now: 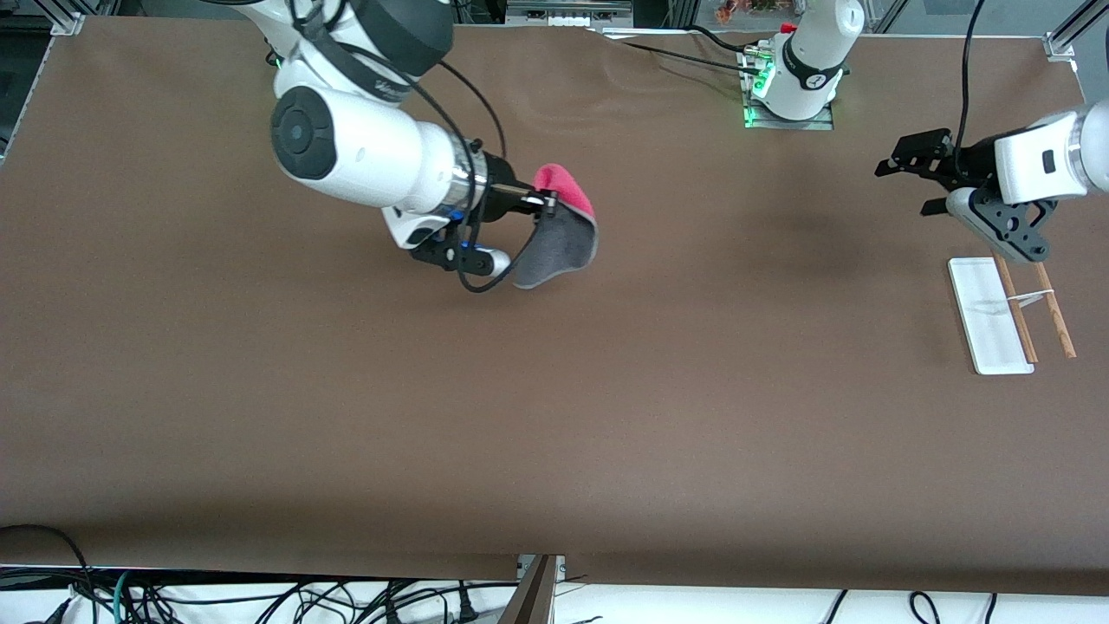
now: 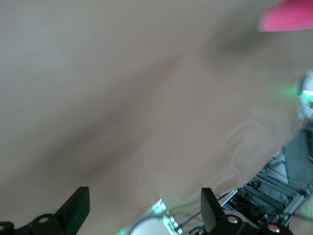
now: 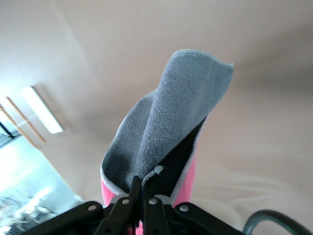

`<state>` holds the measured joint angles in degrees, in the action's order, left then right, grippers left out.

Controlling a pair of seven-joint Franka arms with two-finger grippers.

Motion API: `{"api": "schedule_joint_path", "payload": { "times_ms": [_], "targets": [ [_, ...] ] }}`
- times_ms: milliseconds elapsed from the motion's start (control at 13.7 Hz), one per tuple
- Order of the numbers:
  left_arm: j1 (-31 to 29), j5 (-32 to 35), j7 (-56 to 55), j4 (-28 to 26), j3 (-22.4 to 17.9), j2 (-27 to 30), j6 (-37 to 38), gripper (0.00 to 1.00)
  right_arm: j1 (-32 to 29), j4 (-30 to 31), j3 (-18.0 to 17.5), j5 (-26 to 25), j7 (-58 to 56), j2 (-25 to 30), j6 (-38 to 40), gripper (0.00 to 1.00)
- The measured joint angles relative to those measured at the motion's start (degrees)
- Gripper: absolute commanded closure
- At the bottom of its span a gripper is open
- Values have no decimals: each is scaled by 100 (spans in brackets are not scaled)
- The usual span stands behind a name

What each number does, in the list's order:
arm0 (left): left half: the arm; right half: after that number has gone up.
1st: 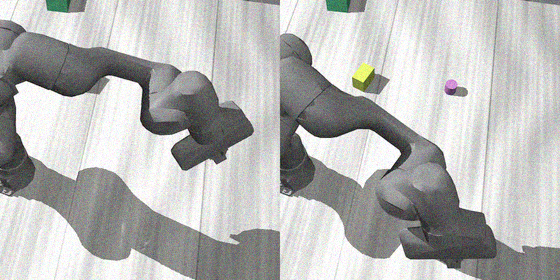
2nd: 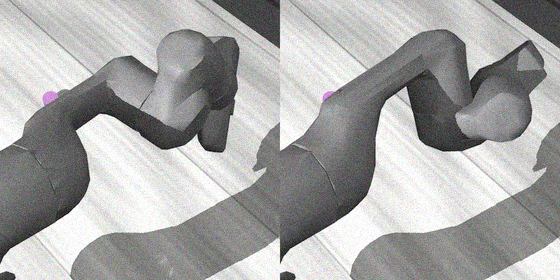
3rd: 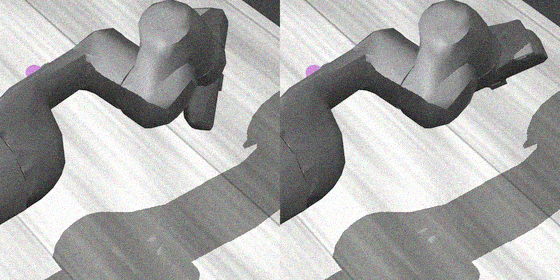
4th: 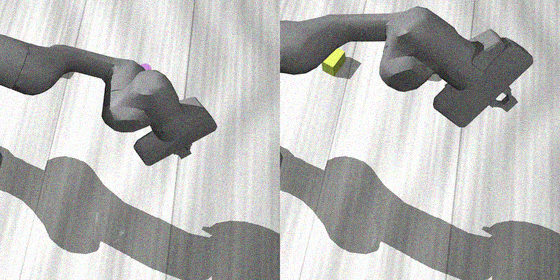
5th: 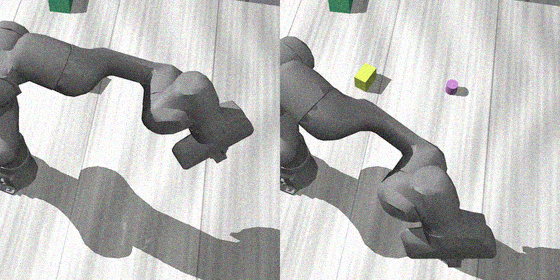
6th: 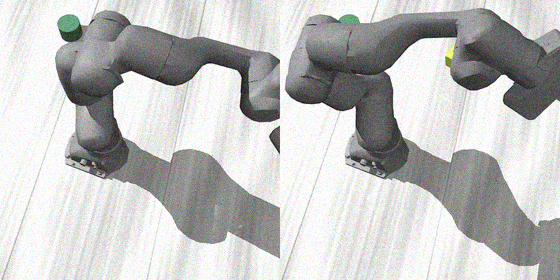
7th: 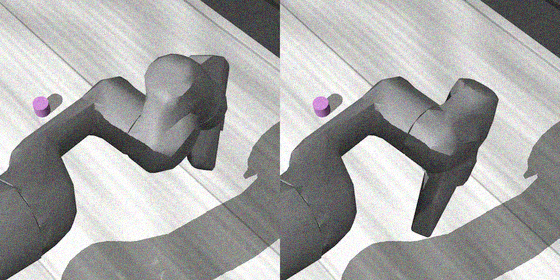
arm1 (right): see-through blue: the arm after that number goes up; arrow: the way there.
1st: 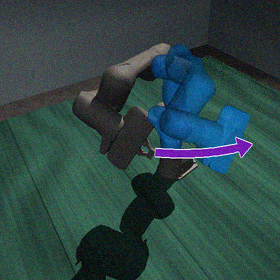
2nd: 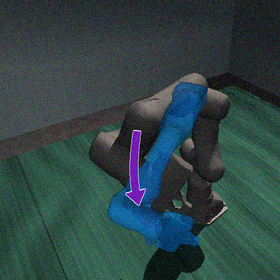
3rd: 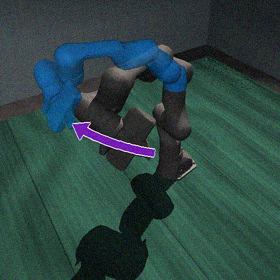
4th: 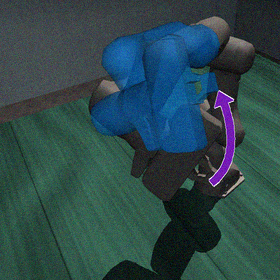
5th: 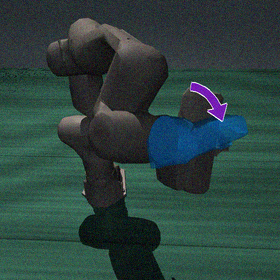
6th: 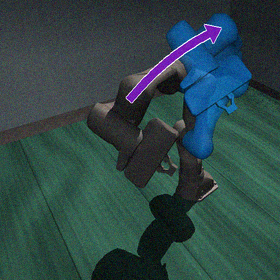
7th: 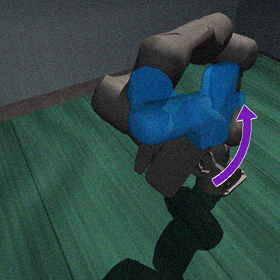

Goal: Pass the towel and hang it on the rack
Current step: 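Hold the towel with the right gripper while the left gripper reaches it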

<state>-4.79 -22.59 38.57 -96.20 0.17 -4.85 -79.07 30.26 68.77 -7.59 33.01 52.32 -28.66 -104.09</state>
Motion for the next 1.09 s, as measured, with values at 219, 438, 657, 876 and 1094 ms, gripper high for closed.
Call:
{"api": "schedule_joint_path", "payload": {
  "times_ms": [219,438,657,876,1094],
  "targets": [
    [-134,-1169,2030,-45,-5,-623,-117,0,461,-217,-4,64,979,-265,-719,100],
    [-93,-1974,3570,-46,146,-946,-541,0,884,-540,-7,67,2018,-541,-1458,100],
    [-26,-2481,4409,-219,398,-1009,-1001,0,1117,-613,-7,67,2575,-662,-1990,100],
    [-18,-2949,5413,-684,610,-1012,-1692,5,1207,-635,-7,67,2803,-691,-2185,100],
    [0,-3815,6075,-1112,855,-1013,-2298,11,1218,-653,-7,67,2837,-691,-2189,100]
  ]
}}
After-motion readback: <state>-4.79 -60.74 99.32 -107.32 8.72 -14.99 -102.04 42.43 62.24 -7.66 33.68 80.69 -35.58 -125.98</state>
